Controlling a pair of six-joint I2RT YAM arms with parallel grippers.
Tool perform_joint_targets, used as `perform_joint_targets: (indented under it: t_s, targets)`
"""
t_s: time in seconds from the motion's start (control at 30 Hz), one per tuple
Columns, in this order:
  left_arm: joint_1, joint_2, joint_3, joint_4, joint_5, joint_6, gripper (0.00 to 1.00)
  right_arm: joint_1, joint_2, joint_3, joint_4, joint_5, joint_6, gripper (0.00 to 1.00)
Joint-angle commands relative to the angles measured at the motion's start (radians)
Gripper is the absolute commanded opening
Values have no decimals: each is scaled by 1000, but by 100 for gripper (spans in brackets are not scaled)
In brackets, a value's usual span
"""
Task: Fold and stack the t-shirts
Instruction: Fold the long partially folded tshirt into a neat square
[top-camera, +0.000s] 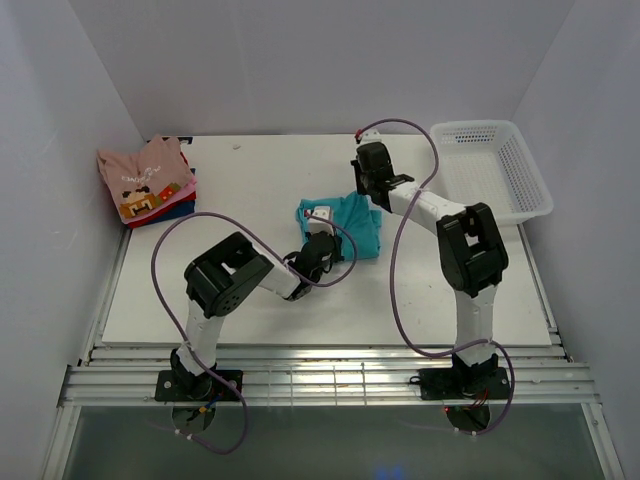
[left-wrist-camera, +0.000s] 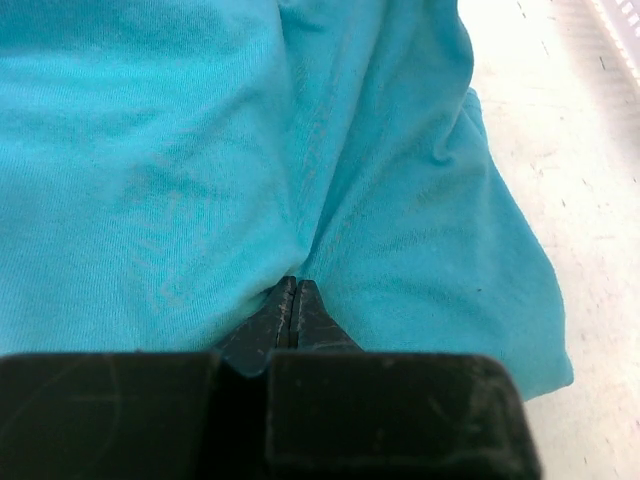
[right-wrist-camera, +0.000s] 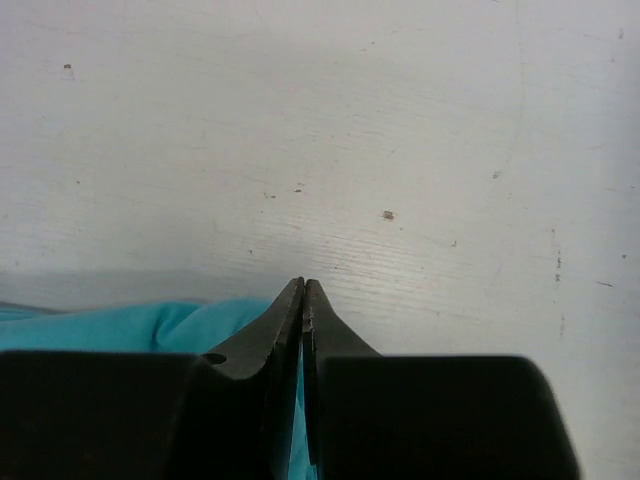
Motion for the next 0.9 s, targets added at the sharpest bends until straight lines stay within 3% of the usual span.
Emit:
perform_joint_targets:
  t_s: [0.0, 0.27, 0.37, 0.5, 0.67, 0.7, 0.87]
  targets:
    - [-32, -55, -66, -109, 16, -27, 0, 1, -167, -59, 42, 13, -21, 8]
    - [-40, -287, -14, -135, -73, 123, 1, 16, -458, -369, 76, -249, 69, 9]
    - [-40, -373, 17, -175, -136, 186, 14, 21, -495, -434, 76, -323, 103, 10]
    - [-29, -457, 8, -249, -178, 232, 61, 30, -492, -497, 96, -405, 135, 9]
    - [51, -546, -81, -327, -17, 131, 73, 36, -422, -514, 119, -474, 160, 8]
    - [86, -554, -96, -325, 61, 118, 86, 38, -409, -509, 117, -474, 161, 8]
    - [181, -574, -164, -317, 265, 49, 87, 42, -300, -475, 66, -414, 171, 8]
